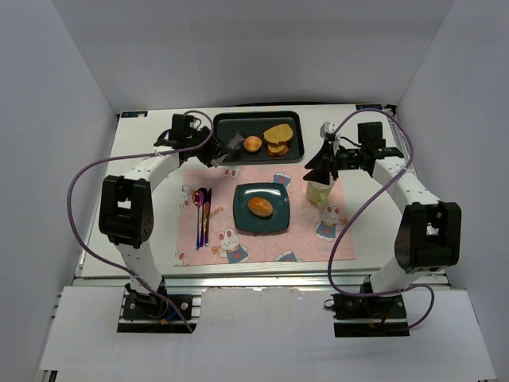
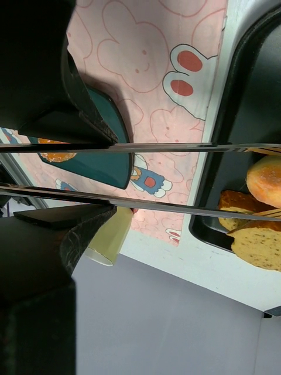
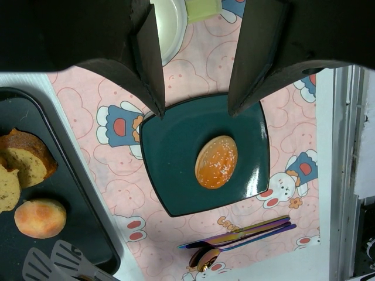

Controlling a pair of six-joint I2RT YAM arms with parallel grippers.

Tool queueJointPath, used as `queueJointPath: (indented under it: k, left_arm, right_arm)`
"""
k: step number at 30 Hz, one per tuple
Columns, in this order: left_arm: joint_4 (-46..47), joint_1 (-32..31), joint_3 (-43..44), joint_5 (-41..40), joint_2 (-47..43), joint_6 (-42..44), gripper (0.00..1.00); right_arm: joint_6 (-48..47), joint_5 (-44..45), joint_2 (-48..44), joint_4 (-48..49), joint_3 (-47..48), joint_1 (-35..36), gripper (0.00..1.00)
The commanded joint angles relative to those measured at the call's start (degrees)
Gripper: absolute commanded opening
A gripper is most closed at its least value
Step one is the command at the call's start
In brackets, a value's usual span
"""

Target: Place the bread

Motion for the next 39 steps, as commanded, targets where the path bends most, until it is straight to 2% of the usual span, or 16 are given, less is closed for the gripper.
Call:
queueJointPath:
  k: [1, 18, 21, 23, 25, 26, 33, 39]
  left_arm:
    - [-0.9, 0.1, 1.9, 1.4, -1.1, 1.5, 0.52]
    - [0.9, -1.3, 2.6, 4.0, 2.8, 0.5, 0.52]
    - [1.6, -1.3, 2.6, 4.4, 3.0, -0.1, 0.49]
    - [1.6, -1.3, 2.5, 4.4, 2.6, -0.4, 0.4]
    - [2.2, -1.3, 2.2, 4.6, 2.3, -1.1, 0.27]
    - [2.7, -1.3, 1.9, 4.7, 1.6, -1.3, 0.24]
    - [5.7, -1.2, 0.0, 5.0, -2.0, -3.5, 0.08]
    - [5.8, -0.7, -0.1, 5.1, -5.0, -3.4, 0.01]
  right_arm:
    - [-0.9, -1.6, -1.3, 0.8, 0.4, -0.2, 0.52]
    - [-0.8, -1.5, -1.8, 1.0, -0.1, -0.2, 0.52]
    - [-0.8, -1.4, -1.8, 1.0, -0.1, -0.1, 0.52]
    - [-0.9, -1.5, -1.9, 1.0, -0.1, -0.1, 0.52]
    - [-0.8, -1.4, -1.9, 0.9, -0.2, -0.2, 0.52]
    - [-0.9, -1.4, -1.9, 1.0, -0.2, -0.1, 0.52]
    - [-1.0, -1.5, -2.4, 0.8, -0.5, -0.2, 0.52]
    - [-1.4, -1.5, -2.8, 0.3, -0.5, -0.1, 0.52]
